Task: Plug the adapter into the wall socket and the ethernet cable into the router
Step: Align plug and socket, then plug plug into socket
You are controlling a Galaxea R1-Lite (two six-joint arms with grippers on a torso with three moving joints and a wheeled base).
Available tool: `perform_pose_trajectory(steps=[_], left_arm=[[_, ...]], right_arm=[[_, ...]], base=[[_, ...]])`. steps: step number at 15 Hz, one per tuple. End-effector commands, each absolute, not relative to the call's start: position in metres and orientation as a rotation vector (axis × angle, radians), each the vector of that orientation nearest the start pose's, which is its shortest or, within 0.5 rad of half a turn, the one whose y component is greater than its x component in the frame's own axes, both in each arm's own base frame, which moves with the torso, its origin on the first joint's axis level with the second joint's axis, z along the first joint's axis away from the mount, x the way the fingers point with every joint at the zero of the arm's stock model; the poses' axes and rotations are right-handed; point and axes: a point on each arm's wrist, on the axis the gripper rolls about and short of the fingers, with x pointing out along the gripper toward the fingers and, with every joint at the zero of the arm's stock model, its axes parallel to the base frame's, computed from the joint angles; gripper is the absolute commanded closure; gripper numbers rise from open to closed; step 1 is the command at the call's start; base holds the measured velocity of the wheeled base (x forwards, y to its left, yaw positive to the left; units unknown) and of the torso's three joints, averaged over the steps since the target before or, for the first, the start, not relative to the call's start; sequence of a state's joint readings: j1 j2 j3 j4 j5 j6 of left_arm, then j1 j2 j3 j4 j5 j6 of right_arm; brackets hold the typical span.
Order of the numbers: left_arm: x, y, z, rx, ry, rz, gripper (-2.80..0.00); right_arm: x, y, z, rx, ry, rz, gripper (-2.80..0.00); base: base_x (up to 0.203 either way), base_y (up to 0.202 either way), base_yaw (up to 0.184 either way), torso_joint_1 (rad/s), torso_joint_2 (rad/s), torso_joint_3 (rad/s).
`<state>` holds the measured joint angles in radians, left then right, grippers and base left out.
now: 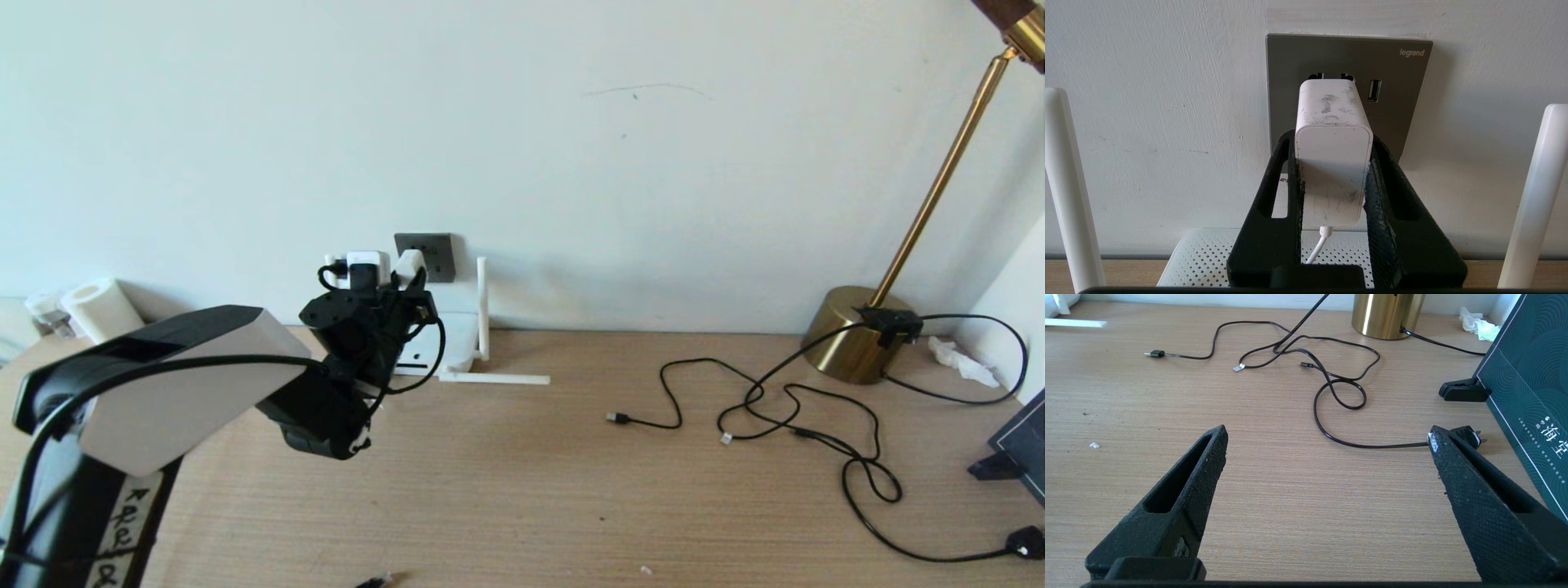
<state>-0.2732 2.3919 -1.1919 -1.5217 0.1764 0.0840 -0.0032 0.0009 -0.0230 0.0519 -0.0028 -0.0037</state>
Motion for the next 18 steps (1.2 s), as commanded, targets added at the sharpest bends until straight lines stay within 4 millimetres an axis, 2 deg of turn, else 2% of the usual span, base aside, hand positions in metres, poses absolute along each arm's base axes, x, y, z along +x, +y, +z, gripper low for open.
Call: perform_pose_trajectory(steps=[1, 18], left_arm=[[0.4337, -0.1192, 0.1022, 0.009, -0.326, -0.085, 0.0], [0.4366, -0.121, 0.1034, 0.013, -0.34, -0.085, 0.0]], right_arm=[[-0.0246, 0.0, 0.0765, -0.005, 0.029, -0.006, -2.8], [-0.0245, 0.0, 0.0765, -0.003, 0.031, -0.005, -2.8]], base=[[0.0, 0.0, 0.0, 0.0, 0.0, 0.0], [0.0, 0.0, 0.0, 0.0, 0.0, 0.0]])
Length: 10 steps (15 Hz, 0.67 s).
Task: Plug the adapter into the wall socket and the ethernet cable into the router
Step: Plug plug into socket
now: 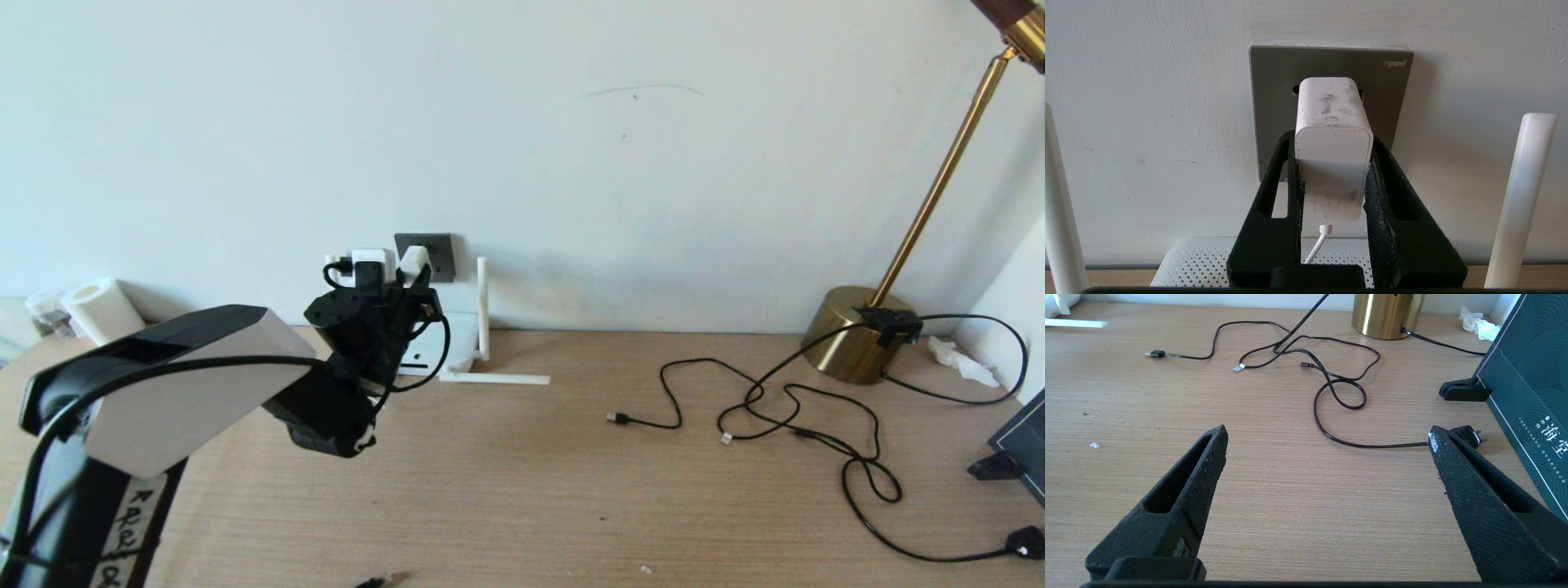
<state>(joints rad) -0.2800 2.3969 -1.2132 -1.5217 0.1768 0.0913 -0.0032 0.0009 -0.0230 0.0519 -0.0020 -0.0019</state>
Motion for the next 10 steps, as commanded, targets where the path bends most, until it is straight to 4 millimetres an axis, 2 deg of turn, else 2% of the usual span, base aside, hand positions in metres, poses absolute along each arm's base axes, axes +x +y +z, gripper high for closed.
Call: perform_pose_trajectory(steps=[1, 10], left_arm=[[0.4367, -0.1203, 0.103, 0.014, -0.338, -0.083, 0.0], [0.4374, -0.1176, 0.1029, 0.028, -0.338, -0.073, 0.0]], right_arm=[[-0.0245, 0.0, 0.0765, -0.003, 0.031, -0.005, -2.8], [-0.0245, 0.0, 0.0765, -0.003, 0.031, -0.006, -2.8]], base=[[0.0, 0.0, 0.0, 0.0, 0.0, 0.0], [0.0, 0.0, 0.0, 0.0, 0.0, 0.0]])
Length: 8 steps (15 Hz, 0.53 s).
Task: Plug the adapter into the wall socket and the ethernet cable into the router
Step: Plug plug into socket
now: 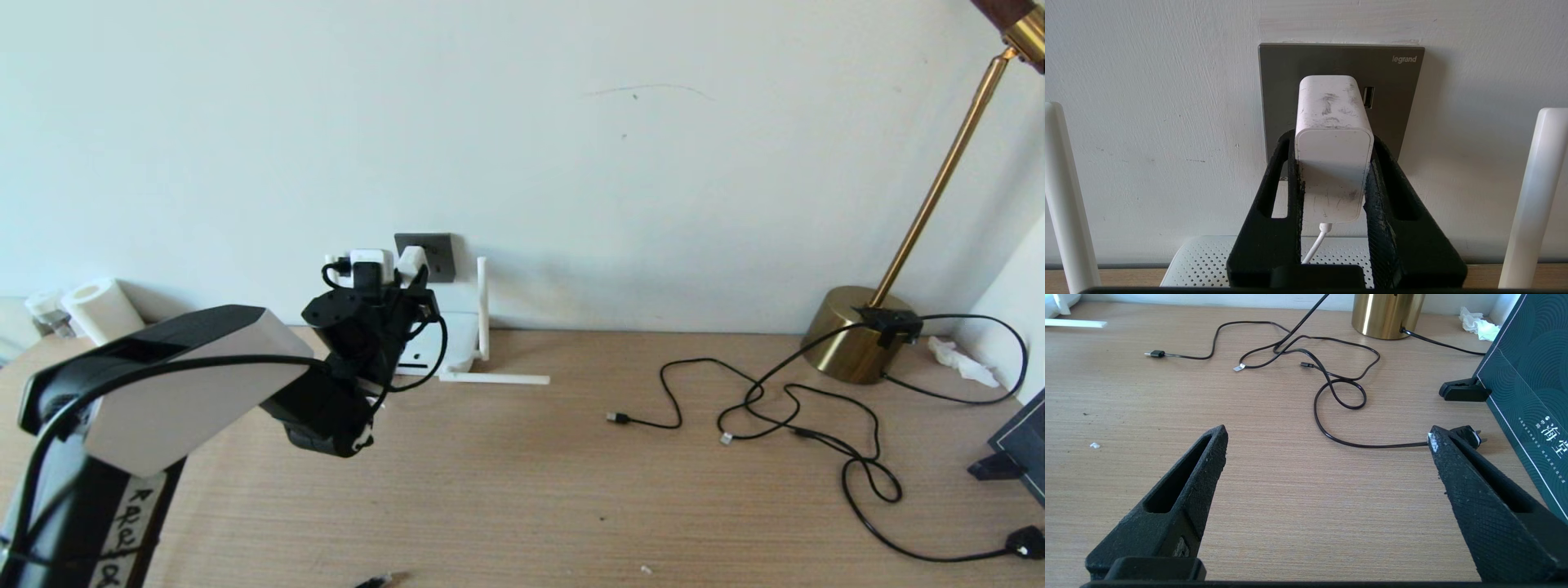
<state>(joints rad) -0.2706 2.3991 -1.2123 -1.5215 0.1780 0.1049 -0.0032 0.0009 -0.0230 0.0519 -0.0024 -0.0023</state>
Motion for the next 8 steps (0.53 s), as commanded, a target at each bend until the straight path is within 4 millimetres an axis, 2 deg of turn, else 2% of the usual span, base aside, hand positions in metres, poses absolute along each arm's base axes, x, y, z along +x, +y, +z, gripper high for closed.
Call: perform_pose_trajectory(steps=[1, 8], left_arm=[[0.4374, -0.1176, 0.1019, 0.029, -0.335, -0.074, 0.0], [0.438, -0.1171, 0.0989, 0.031, -0.328, -0.072, 0.0]], right_arm=[[-0.0245, 0.0, 0.0765, -0.002, 0.031, -0.006, -2.8], [-0.0245, 0.0, 0.0765, -0.002, 0.031, -0.006, -2.8]], base=[[0.0, 0.0, 0.0, 0.0, 0.0, 0.0], [0.0, 0.0, 0.0, 0.0, 0.0, 0.0]])
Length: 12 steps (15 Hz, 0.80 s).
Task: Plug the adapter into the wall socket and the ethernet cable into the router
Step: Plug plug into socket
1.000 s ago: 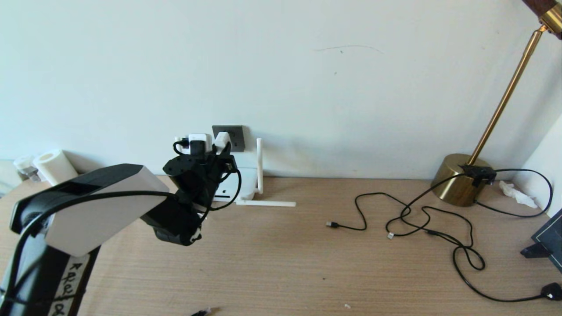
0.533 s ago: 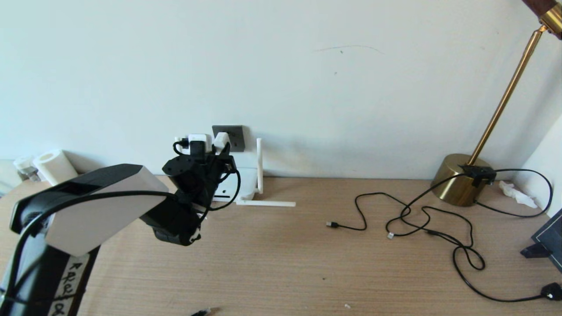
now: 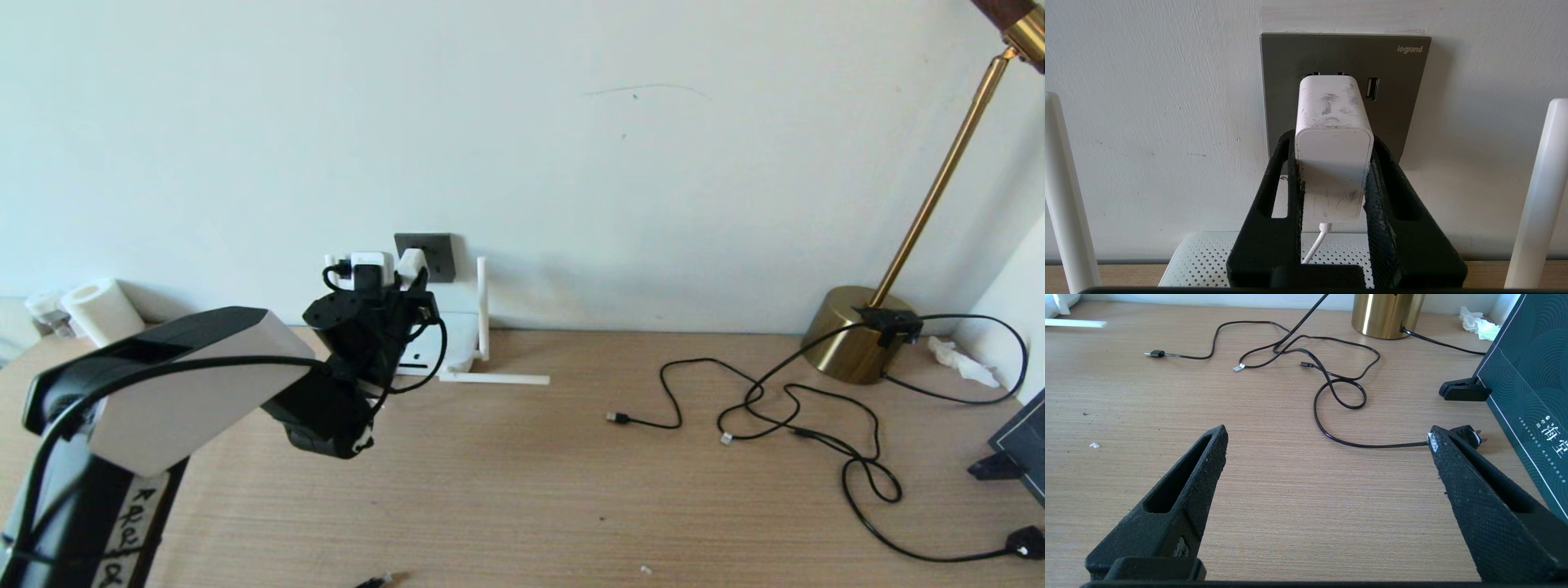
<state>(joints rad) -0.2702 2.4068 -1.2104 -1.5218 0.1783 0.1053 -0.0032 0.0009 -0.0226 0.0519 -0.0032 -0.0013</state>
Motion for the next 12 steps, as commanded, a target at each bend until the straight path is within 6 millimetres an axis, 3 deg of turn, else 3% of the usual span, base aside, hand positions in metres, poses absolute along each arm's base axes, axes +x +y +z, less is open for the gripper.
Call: perform_pose_trajectory(steps=[1, 12], left_arm=[[0.4382, -0.1171, 0.0992, 0.03, -0.329, -0.072, 0.0], [0.4417, -0.1083, 0.0958, 0.044, -0.325, -0.067, 0.0]], right_arm=[[-0.0245, 0.0, 0.0765, -0.002, 0.031, -0.006, -2.8], [-0.0244, 0.0, 0.0761, -0.002, 0.032, -0.005, -2.8]], base=[[0.0, 0.0, 0.0, 0.0, 0.0, 0.0], [0.0, 0.0, 0.0, 0.0, 0.0, 0.0]])
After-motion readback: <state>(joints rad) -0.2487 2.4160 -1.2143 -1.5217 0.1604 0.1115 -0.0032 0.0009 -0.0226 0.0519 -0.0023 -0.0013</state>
